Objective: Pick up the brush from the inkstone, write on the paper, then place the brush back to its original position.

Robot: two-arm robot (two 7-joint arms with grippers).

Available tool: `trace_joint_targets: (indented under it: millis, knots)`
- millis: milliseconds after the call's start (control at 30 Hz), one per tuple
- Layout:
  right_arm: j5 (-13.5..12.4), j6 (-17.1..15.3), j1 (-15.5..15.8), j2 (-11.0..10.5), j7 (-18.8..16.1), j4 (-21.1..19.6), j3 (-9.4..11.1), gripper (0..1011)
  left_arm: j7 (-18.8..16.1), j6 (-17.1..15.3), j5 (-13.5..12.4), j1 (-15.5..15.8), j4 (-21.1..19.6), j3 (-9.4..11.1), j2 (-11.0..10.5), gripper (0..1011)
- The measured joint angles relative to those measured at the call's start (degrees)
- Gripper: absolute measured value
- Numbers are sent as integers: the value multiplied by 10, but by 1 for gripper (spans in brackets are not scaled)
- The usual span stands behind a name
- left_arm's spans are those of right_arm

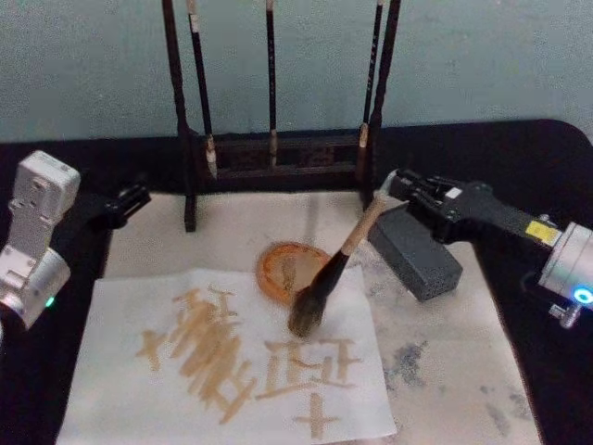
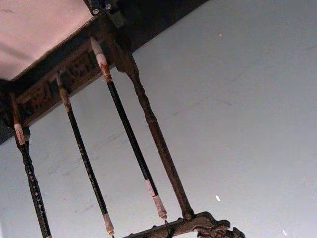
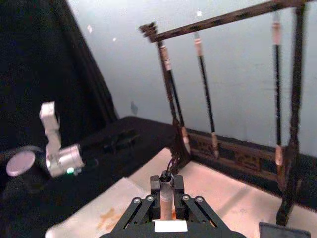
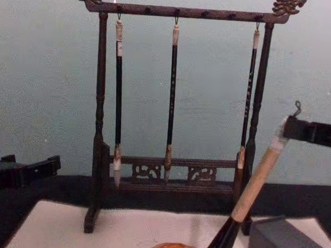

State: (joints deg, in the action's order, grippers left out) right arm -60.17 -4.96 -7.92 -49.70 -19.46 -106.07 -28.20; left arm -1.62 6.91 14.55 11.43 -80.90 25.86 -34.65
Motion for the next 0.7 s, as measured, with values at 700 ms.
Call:
trace_joint_targets:
  millis: [700]
  knots:
    - [80, -36, -9, -1, -17, -62, -12, 158, 0, 0, 0, 0, 0, 0, 0, 1000]
